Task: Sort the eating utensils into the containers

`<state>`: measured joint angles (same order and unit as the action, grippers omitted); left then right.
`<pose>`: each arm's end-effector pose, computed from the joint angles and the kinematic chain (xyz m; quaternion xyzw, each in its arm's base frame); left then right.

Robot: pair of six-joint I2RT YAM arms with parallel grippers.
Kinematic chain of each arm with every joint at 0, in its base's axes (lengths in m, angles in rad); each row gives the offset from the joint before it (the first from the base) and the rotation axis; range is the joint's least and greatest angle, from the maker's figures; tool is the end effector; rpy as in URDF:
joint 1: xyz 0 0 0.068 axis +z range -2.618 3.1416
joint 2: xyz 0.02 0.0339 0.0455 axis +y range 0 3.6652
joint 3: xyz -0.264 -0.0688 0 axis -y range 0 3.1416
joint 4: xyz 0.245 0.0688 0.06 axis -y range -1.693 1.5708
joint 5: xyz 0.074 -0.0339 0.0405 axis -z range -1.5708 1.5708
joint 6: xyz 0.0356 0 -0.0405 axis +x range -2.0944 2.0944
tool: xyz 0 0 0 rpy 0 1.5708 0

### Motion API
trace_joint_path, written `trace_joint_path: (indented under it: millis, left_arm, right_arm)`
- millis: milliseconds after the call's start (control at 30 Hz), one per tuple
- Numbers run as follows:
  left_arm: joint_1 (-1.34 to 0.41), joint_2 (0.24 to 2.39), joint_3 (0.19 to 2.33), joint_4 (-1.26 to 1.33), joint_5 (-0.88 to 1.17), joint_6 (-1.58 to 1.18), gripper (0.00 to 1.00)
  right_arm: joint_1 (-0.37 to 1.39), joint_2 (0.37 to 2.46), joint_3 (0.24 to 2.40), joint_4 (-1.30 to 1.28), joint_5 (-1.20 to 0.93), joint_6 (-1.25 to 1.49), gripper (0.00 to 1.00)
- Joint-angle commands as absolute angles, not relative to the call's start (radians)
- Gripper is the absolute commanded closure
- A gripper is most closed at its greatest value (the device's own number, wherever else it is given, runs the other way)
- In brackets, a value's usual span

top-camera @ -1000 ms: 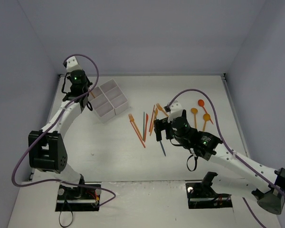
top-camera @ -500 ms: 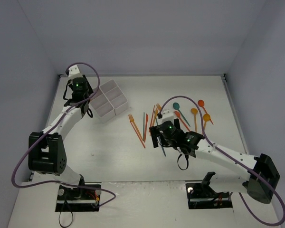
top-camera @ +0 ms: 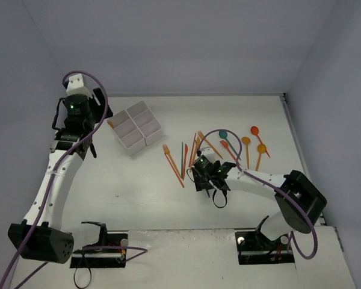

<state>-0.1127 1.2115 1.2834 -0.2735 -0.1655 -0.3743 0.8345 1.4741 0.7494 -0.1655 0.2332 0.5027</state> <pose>0.2731 -0.0250 0.4162 -0.1525 0.7586 -0.0898 0.6270 0.1982 0.2064 0.1743 -0.1163 0.9298 0.1194 0.3281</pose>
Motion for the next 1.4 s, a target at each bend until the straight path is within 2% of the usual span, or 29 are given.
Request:
trace_joint_path:
  millis: [0, 167, 467, 567, 667, 1033, 1200, 1367]
  left_arm:
    - [-0.115, 1.097, 1.287, -0.442, -0.03, -0.369, 0.35]
    - [-0.118, 0.992, 1.221, -0.524, 0.041, -0.402, 0.35]
    - [-0.12, 0.95, 1.196, -0.587, 0.102, -0.413, 0.34]
    - [-0.12, 0.95, 1.197, -0.588, 0.125, -0.43, 0.34]
    - [-0.124, 0.954, 1.198, -0.588, 0.148, -0.45, 0.34]
    - [-0.198, 1.033, 1.283, -0.579, 0.337, -0.528, 0.34]
    - [-0.355, 1.115, 1.382, -0.543, 0.38, -0.536, 0.35]
    - [-0.473, 1.171, 1.391, -0.386, 0.391, -0.591, 0.34]
  right_arm:
    - [0.808, 1.538, 0.78, -0.164, 0.22, 0.511, 0.43]
    - [0.796, 1.599, 0.812, -0.161, 0.194, 0.495, 0.55]
    - [0.778, 1.689, 0.828, -0.163, 0.083, 0.479, 0.74]
    - [0.777, 1.705, 0.824, -0.163, 0.064, 0.478, 0.84]
    - [0.776, 1.701, 0.818, -0.164, 0.058, 0.476, 1.0]
    - [0.778, 1.416, 0.86, -0.182, 0.089, 0.424, 1.0]
    - [0.79, 1.234, 0.919, -0.181, 0.088, 0.341, 1.0]
    - [0.807, 1.115, 0.99, -0.178, 0.089, 0.228, 1.0]
